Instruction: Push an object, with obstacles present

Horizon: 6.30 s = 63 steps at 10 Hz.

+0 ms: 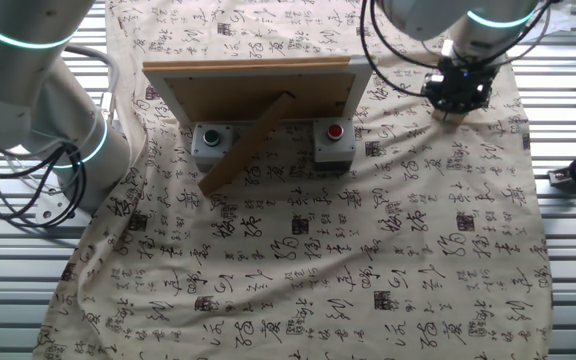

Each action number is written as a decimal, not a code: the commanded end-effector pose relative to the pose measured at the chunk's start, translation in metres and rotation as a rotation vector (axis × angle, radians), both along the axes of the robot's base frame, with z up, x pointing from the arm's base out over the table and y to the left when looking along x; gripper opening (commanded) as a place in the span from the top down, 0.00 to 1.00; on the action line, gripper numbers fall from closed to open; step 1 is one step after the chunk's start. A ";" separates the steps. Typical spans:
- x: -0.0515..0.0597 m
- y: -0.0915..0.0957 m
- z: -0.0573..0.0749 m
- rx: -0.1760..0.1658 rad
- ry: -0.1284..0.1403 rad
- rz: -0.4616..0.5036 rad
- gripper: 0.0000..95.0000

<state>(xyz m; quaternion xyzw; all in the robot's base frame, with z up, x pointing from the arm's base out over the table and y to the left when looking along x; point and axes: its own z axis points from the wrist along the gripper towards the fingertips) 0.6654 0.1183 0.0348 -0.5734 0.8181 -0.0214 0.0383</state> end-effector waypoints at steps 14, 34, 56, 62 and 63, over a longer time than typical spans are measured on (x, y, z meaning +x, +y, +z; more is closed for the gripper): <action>0.014 0.066 0.001 0.007 0.008 -0.098 1.00; 0.086 0.074 0.069 0.106 0.024 -0.517 1.00; 0.109 0.082 -0.005 0.132 0.007 -0.561 1.00; 0.107 0.089 -0.009 0.110 0.028 -0.580 1.00; 0.107 0.090 -0.011 0.105 0.032 -0.579 1.00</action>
